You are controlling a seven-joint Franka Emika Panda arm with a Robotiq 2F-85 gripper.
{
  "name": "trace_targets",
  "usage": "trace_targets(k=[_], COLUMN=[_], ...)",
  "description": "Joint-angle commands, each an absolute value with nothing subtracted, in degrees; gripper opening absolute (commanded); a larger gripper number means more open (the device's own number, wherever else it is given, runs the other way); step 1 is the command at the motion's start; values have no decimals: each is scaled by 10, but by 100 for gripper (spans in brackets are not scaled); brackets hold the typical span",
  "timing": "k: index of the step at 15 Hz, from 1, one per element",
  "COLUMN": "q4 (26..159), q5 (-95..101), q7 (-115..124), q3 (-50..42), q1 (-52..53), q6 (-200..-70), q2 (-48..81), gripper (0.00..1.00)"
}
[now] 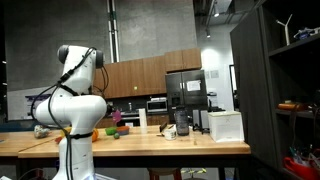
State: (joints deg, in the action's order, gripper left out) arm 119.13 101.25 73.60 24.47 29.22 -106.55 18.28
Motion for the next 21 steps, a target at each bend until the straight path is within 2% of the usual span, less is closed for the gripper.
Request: trace_targets(k=[1,21], q4=[1187,1187], q5=[1029,1056], q7=[746,772], q3=[250,261], q1=[293,313], q6=[-1046,-958], q2=[190,207], gripper=[1,1])
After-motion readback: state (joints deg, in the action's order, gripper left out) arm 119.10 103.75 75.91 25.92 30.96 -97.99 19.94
